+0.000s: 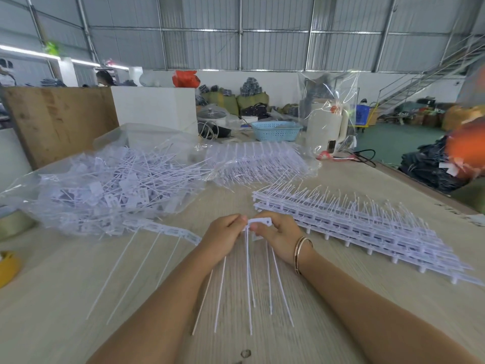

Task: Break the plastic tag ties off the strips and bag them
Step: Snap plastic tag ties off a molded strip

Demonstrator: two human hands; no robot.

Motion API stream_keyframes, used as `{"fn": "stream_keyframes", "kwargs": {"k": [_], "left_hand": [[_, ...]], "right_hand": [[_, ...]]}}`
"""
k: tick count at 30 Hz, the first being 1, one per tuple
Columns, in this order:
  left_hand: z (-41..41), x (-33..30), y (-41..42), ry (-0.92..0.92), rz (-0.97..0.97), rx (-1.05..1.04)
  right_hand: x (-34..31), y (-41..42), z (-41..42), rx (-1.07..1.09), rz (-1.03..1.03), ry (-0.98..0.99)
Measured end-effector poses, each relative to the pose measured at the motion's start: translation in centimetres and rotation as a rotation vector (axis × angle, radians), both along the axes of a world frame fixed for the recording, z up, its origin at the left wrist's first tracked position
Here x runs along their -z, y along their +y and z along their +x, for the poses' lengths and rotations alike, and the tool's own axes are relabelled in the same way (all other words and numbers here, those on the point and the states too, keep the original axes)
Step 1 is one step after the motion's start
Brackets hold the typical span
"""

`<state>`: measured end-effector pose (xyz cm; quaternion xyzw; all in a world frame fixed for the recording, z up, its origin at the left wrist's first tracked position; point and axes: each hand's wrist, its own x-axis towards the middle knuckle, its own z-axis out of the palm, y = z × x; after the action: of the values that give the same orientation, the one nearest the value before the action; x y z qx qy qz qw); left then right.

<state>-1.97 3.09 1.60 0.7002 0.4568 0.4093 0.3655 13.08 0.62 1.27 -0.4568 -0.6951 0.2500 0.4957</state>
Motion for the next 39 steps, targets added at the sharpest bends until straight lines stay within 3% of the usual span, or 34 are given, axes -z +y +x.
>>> {"fn": "stream_keyframes", "kwargs": {"k": [3,6,9,11,13,17,21,27,30,34,39], "left_hand": [[-0.5,-0.1,0.2,-0.103,-0.051,-0.055],[-1.1,0.0,0.1,-0.089,0.029,-0.055],[-1.1,0.2,0.1,-0.15,0.072,-0.071],[-1.0,0.4,0.2,-0.125,0.099,-0.087],[-0.9,0.7,0.2,-0.088,0.122,-0.107],[-0.8,0.7,0.1,0.026,0.214,-0.131],[-0.5,0.5,0.0,0.061,0.284,-0.092],[0.5,0.2,-0.6,0.079,0.313,-0.015],[0.3,0.1,-0.7,0.181,0.362,-0.041],[-0.7,-0.3,-0.5,0.507,0.485,-0.215],[-0.5,-0.4,-0.9,0.56,0.403,-0.254]], "right_hand": [[0.0,0.5,0.6,0.06,0.078,0.199],[0.0,0.7,1.0,0.001,-0.035,0.26],[0.4,1.2,0.7,0.039,-0.191,0.006],[0.7,1.7,0.8,0.165,-0.199,-0.194],[0.6,2.0,0.8,0.252,-0.19,-0.27],[0.5,1.8,0.5,0.229,-0.184,-0.235],[0.0,0.9,0.4,0.166,-0.084,0.057],[-0.2,0.4,0.2,0.097,-0.133,-0.189],[-0.3,0.4,0.5,0.072,-0.178,-0.119],[-0.5,0.4,0.5,0.061,-0.185,0.042],[-0.3,0.5,0.4,0.015,-0.158,0.082]]}}
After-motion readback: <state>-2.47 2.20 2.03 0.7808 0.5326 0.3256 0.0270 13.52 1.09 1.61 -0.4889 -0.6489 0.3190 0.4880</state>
